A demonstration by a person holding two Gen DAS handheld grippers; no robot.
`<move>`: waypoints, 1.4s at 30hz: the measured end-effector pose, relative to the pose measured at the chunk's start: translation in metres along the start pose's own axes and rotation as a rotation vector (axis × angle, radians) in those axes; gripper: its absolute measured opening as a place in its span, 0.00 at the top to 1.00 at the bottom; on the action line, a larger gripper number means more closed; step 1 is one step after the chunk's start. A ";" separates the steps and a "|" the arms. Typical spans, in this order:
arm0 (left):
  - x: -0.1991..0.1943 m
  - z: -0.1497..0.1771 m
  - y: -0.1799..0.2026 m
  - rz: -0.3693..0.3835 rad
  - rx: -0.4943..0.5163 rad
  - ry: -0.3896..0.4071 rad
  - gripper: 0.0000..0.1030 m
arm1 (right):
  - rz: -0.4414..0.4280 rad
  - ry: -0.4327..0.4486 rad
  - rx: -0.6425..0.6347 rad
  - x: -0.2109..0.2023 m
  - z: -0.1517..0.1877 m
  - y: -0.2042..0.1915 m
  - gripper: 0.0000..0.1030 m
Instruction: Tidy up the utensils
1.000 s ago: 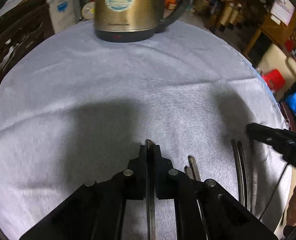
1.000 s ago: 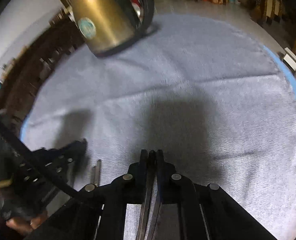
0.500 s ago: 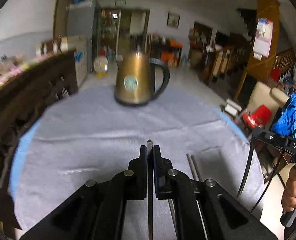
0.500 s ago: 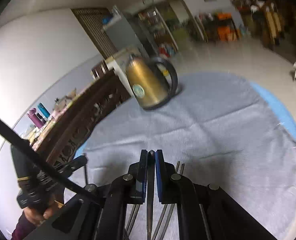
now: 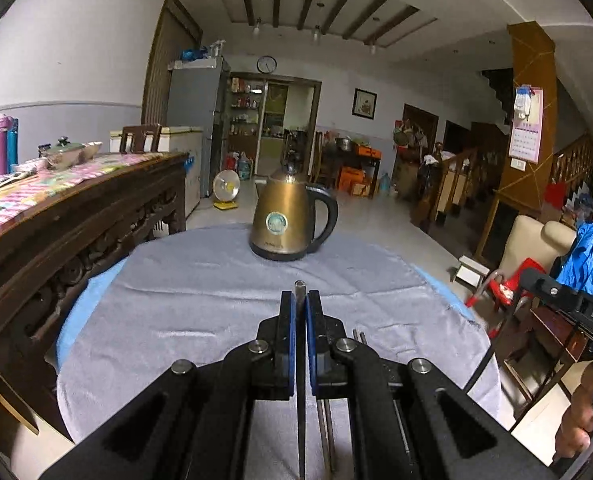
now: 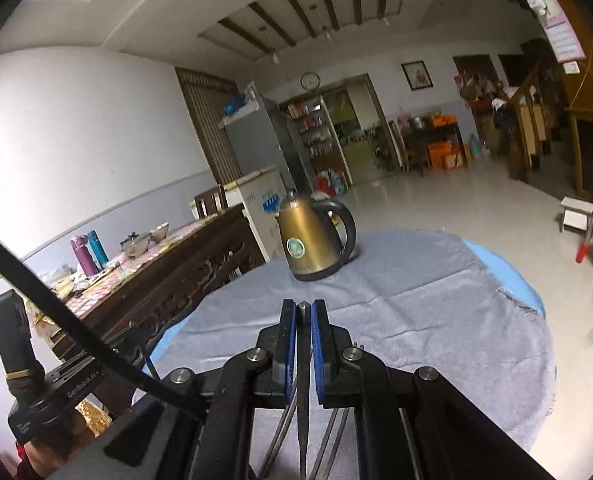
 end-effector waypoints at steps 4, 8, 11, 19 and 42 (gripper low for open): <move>-0.023 -0.016 0.006 0.006 -0.008 0.052 0.95 | -0.006 0.063 0.003 -0.024 -0.013 -0.006 0.92; -0.048 -0.031 0.014 0.014 -0.006 0.114 0.95 | -0.016 0.130 -0.010 -0.049 -0.029 -0.015 0.92; -0.066 -0.041 0.022 0.023 0.000 0.162 0.95 | -0.024 0.192 -0.027 -0.071 -0.039 -0.025 0.92; -0.105 -0.058 0.036 0.075 0.000 0.240 0.95 | -0.083 0.295 -0.038 -0.117 -0.055 -0.042 0.92; -0.085 -0.004 0.062 0.114 -0.011 0.043 0.95 | -0.099 0.116 -0.102 -0.094 0.009 -0.053 0.92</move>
Point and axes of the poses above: each gripper's, at about its wrist camera, not at the fingertips, and x roughly the way its jaws point, y to its right, z to its underside, the point moved 5 cm from there along x, roughly the way its jaws point, and after that the axes turned 3 degrees about z, right-handed, at the moved point
